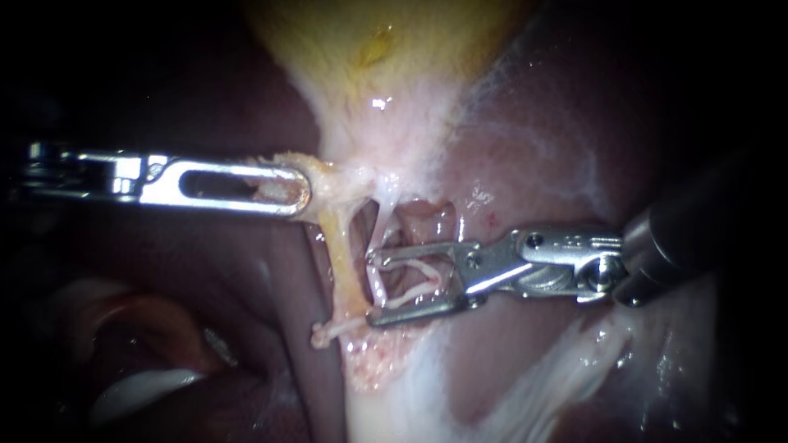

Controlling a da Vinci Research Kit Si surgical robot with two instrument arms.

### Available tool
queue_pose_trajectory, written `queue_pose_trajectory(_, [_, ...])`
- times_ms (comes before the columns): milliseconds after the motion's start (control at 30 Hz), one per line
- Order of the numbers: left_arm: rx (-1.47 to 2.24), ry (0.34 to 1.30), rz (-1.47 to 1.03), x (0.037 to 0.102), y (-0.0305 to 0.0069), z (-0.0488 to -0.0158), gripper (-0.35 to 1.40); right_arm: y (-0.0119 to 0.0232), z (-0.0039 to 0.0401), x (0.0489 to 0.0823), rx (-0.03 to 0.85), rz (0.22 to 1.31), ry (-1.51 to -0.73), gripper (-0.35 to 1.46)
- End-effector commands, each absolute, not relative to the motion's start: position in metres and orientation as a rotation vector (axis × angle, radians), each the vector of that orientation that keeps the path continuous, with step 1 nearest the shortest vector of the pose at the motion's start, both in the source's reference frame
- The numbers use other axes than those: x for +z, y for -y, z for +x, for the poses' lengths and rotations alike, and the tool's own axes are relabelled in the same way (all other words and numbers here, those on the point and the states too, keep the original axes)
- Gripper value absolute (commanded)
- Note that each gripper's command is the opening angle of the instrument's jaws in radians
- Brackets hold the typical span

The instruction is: Clipping second clip left tube

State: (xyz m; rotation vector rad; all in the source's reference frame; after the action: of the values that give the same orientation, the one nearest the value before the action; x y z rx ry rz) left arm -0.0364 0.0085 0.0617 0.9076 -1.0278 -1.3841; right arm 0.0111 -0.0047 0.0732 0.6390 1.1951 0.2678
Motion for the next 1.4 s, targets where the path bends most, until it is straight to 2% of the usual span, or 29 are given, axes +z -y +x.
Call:
queue_pose_trajectory(33, [-1.384, 1.028, 0.908, 0.0616, -0.0085, -0.0364, -0.35, 0.0047, 0.011, 0.0732, 0.268, 0.639, -1.195, 0.42])
queue_pose_trajectory(767, [-1.384, 1.028, 0.908, 0.0616, -0.0085, -0.0364, -0.35, 0.0049, 0.0118, 0.0729, 0.263, 0.646, -1.194, 0.42])
queue_pose_trajectory(1400, [-1.384, 1.028, 0.907, 0.0616, -0.0085, -0.0364, -0.35, 0.0051, 0.0117, 0.0714, 0.253, 0.675, -1.237, 0.43])
